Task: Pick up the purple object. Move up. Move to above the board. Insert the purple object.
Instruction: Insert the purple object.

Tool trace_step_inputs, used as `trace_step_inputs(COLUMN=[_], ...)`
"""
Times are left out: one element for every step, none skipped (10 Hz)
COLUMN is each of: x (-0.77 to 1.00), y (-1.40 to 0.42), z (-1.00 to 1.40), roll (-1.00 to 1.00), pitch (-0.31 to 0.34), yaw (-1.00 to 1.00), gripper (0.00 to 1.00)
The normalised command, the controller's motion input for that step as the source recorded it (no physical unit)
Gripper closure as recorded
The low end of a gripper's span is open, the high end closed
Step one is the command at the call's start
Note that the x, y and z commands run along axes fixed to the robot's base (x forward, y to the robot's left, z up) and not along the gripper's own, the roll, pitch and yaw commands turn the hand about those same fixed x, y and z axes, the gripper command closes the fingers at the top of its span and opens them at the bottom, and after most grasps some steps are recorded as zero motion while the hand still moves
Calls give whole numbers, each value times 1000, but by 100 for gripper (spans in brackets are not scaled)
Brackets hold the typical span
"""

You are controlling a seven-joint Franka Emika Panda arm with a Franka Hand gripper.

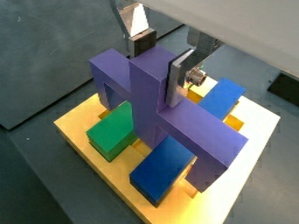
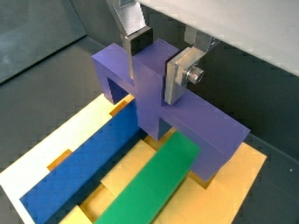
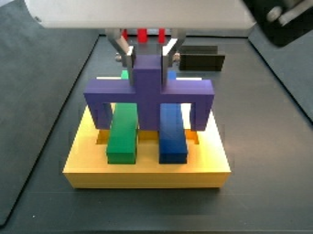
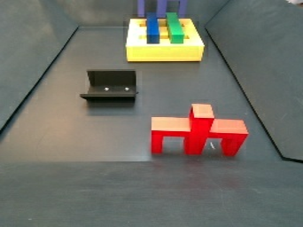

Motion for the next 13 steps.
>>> trace_step_inputs(x=[-49,-80,0,0,0,0,0,34,37,86,177,69,89], y=[37,37,20,0,0,-83,-260,-223,-171,-189,0,94,83], z=[-357,-354,-346,-326,-251,-209,-189,-183,-206,-283,-449,-534,-483], roll=[0,0,0,41,154,239,427,470,464,349,273,166,70], pitch=[-50,-54,-41,-23,0,0,0,0,0,0,0,-10,-1], yaw=[0,0,0,0,0,0,0,0,0,0,0,60,177], gripper=[100,100,100,100,100,100,100,100,100,100,100,100,100])
